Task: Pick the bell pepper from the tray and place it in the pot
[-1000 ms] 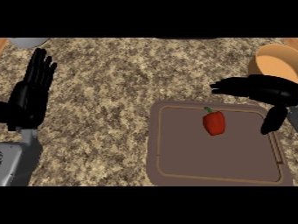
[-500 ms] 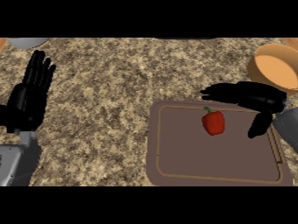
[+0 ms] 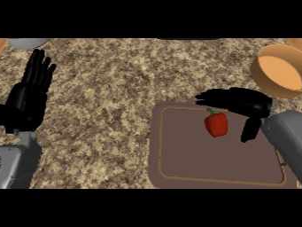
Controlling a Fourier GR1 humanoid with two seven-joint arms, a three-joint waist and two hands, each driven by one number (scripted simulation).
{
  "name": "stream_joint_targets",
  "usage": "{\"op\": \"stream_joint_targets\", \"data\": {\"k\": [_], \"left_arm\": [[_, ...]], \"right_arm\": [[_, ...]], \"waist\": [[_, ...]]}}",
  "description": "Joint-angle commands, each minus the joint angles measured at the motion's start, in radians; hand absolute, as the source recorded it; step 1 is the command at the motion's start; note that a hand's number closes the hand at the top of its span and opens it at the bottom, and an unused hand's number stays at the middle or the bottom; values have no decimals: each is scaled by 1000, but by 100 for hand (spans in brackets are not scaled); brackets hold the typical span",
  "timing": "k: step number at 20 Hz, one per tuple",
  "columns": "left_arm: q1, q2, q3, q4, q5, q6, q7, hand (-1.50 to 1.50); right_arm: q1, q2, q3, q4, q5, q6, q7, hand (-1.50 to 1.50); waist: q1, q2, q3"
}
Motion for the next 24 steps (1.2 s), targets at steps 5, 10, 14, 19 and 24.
{"op": "stream_joint_targets", "data": {"k": [5, 10, 14, 19, 24], "left_arm": [[4, 29, 70, 19, 38, -67, 2, 0], [-2, -26, 42, 39, -9, -32, -21, 0], [-59, 4, 41, -18, -6, -21, 84, 0], [0, -49, 6, -4, -57, 3, 2, 0], [8, 8, 57, -38, -3, -51, 53, 0]], "right_arm": [[4, 111, -8, 82, 101, -36, -44, -150], [-27, 140, -52, 228, 156, -84, -114, -150], [-57, 174, 3, 161, 179, -98, -188, 150], [37, 226, 16, 122, 215, -187, -167, 150], [78, 188, -17, 98, 235, -218, -186, 150]], "waist": [[0, 0, 0], [2, 2, 0], [4, 0, 1], [-1, -1, 0], [1, -2, 0]]}}
